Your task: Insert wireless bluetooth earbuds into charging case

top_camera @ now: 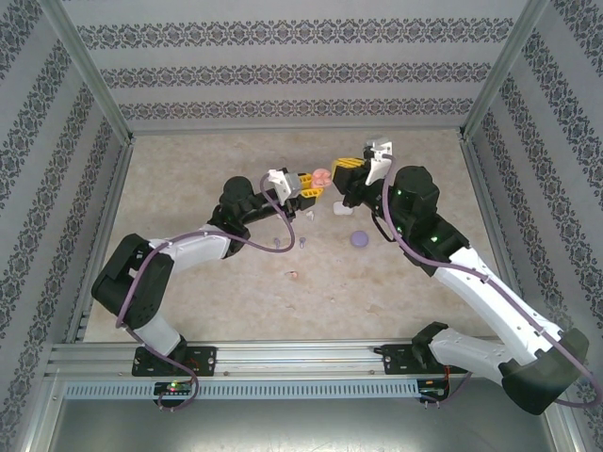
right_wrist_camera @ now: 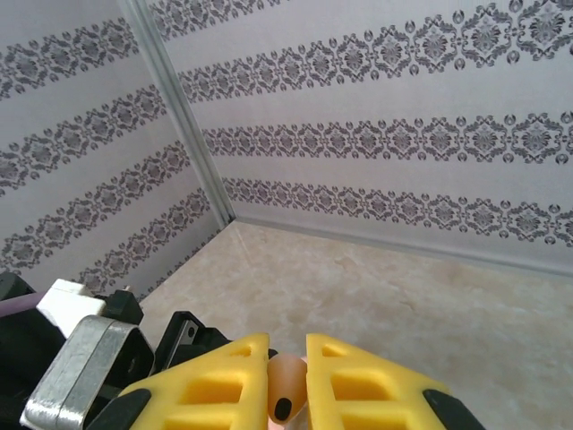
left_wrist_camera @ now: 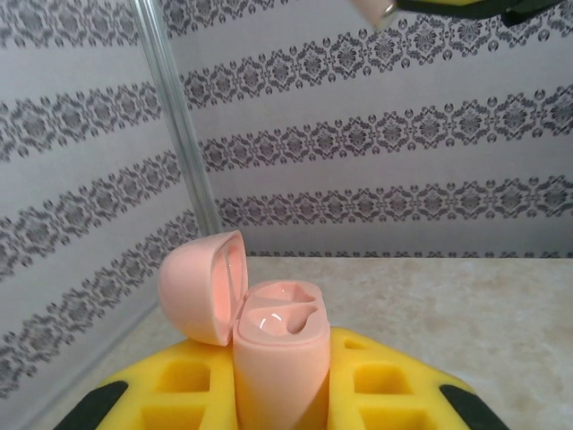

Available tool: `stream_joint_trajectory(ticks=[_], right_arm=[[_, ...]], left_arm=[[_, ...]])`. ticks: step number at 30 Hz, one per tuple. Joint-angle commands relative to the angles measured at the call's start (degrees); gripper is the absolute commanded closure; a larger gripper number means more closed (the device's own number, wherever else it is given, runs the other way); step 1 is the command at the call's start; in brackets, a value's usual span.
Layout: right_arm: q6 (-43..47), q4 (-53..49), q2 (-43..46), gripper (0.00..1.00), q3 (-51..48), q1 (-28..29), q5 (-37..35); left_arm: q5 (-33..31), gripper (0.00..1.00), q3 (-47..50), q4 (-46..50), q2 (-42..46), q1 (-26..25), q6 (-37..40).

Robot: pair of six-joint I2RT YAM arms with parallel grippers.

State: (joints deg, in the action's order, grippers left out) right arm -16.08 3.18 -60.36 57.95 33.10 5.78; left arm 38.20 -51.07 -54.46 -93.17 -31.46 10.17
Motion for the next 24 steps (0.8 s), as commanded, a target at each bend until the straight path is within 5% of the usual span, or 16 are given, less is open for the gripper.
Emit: stream_joint_trajectory(ticks=[1, 24], right_arm=[[0.64, 4.17, 0.53, 0.86, -1.58, 1.06, 1.02], [-3.76, 13.94, 0.17, 0.86, -6.71, 4.00, -6.35]], left_arm=[[-3.79, 1.00, -0.41, -1.09, 3.41, -1.70, 7.16], [-6.19, 1.00, 0.24, -2.33, 5.45, -2.98, 6.88]])
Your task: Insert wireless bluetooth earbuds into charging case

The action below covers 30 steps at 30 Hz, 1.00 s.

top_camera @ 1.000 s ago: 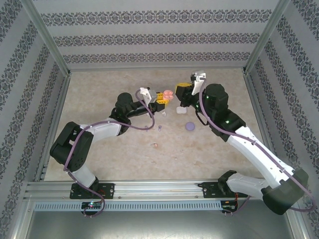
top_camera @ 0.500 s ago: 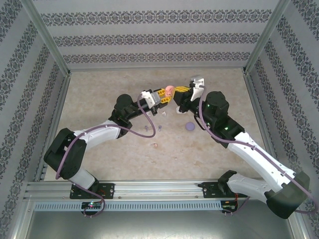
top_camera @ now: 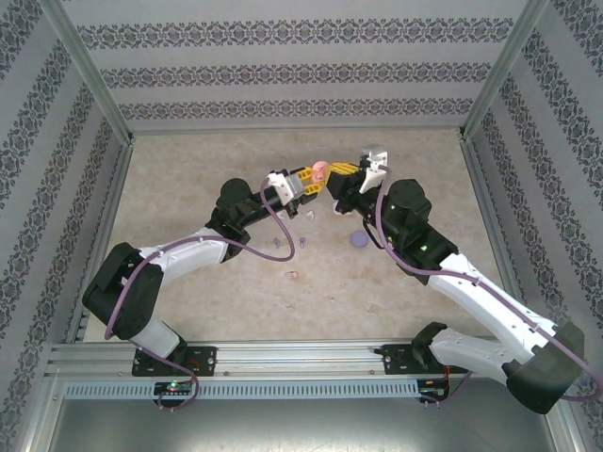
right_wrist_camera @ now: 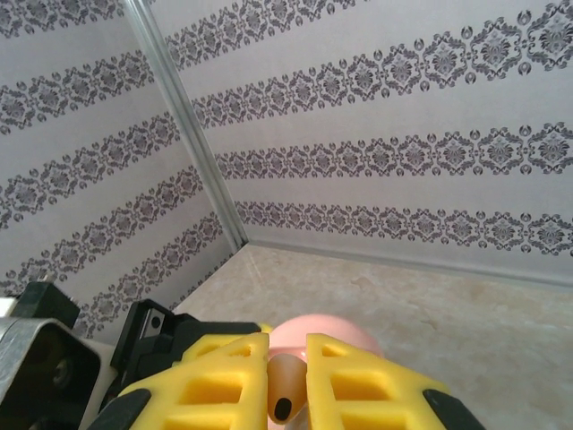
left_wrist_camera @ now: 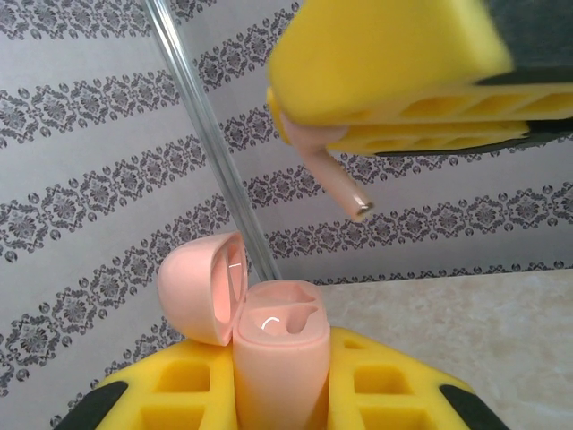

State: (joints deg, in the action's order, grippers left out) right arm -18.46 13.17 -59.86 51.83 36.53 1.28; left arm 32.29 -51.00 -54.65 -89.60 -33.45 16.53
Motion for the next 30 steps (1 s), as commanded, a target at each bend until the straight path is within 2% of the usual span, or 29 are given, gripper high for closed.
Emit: stream_joint_trajectory(ticks=[1, 21, 30], right_arm=[[-1.44, 4.10, -0.61, 0.86, -0.60, 0.55, -1.88], [-3.33, 5.82, -3.54, 0.87, -1.83, -0.11, -2.06], [-2.69, 5.50, -0.52, 0.88, -1.47, -0.40, -3.88]], left_arm=[[-0.33, 1.00, 0.14, -2.13, 1.98, -1.07, 0.52], [-0.34, 1.00, 0.19, -1.64, 3.33, -1.35, -0.19], [-0.38, 1.00, -0.05, -1.42, 2.51, -1.35, -0.63]])
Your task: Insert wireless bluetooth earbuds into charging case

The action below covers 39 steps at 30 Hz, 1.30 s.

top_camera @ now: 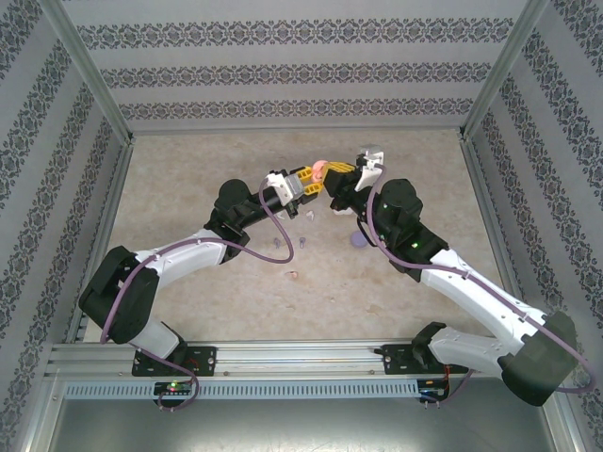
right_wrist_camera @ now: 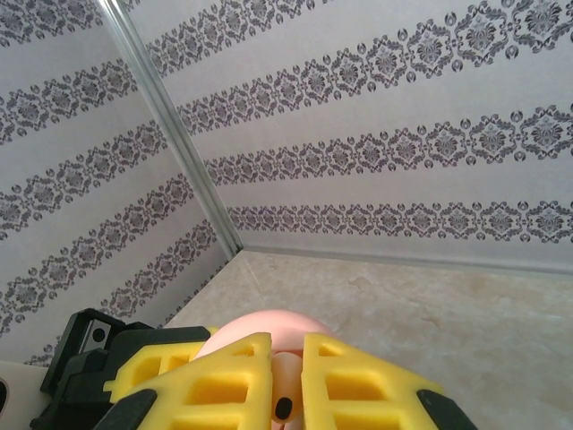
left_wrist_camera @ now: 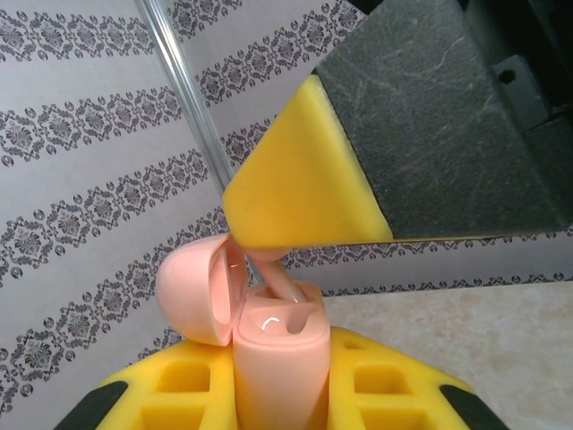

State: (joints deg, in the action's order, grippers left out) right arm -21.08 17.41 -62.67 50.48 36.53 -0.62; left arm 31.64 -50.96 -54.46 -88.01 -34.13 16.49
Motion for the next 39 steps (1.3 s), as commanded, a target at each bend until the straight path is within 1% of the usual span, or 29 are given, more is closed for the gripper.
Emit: stream_joint_trajectory(ticks=[1, 8, 14, 30, 39], right_arm=[[0.11, 1.23, 2.89, 0.88, -0.05, -0.39, -2.22], [0.35, 0.48, 4.69, 0.89, 0.28, -0.34, -2.04], [-0.78, 0.71, 2.73, 0.89, 0.41, -0.19, 0.37], [-1.78, 1.84, -0.51, 0.90, 0.98, -0.10, 1.37], [-1.64, 2.15, -0.31, 0.90, 1.03, 0.03, 1.01]], left_arm=[[0.31, 1.00, -0.11, -1.62, 0.76, -0.68, -0.68], [0.33, 1.00, -0.17, -1.97, 0.12, -0.68, -1.55], [0.51, 1.00, -0.67, -1.70, 0.02, -0.74, -1.81], [0.69, 1.00, -1.11, -0.94, -0.06, -0.76, -1.55], [0.99, 1.00, -1.34, -0.50, -0.37, -0.76, -1.52]])
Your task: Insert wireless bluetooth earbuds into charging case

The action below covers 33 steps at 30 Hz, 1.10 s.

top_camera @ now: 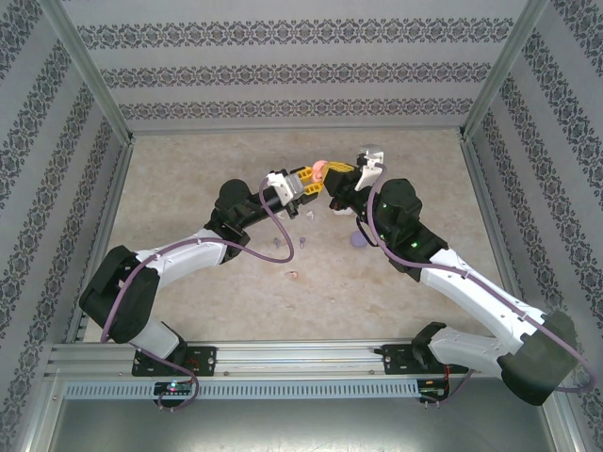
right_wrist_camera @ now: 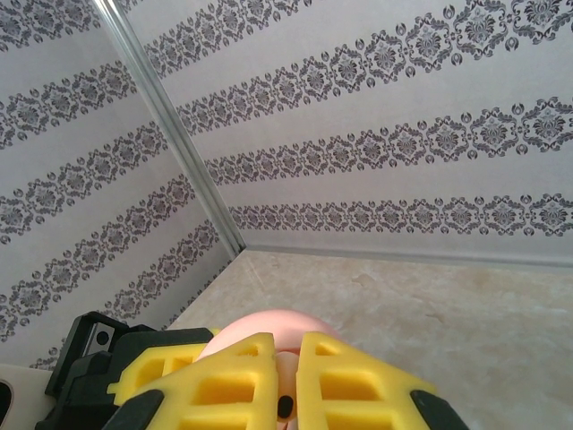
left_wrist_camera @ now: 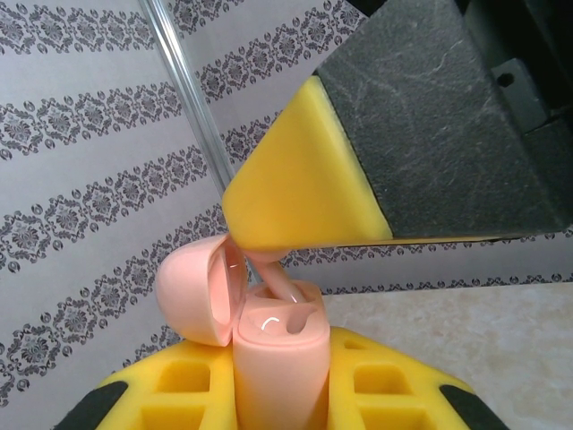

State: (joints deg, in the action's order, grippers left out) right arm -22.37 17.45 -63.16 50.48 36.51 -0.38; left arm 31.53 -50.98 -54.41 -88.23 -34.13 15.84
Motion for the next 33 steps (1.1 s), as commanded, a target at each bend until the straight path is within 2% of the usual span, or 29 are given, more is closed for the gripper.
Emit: stream_joint_trajectory(ticks=[1, 10, 16, 33], right_arm=[[-0.12, 2.01, 0.45, 0.91, 1.02, 0.05, 0.48], [1.34, 1.49, 3.99, 0.91, 0.63, -0.04, -1.97], [0.49, 1.51, 2.51, 0.92, 0.99, 0.17, 0.29], [0.02, 2.23, -0.52, 0.93, 1.86, 0.79, 1.13]], left_arm=[[1.09, 1.00, -1.19, -0.70, -0.27, -0.76, -0.89], [1.29, 1.00, -1.10, -0.60, -0.26, -0.76, -1.17], [1.30, 1.00, -1.40, -0.43, -0.37, -0.76, -1.51], [1.54, 1.00, -1.67, -0.21, -0.57, -0.94, -1.51]])
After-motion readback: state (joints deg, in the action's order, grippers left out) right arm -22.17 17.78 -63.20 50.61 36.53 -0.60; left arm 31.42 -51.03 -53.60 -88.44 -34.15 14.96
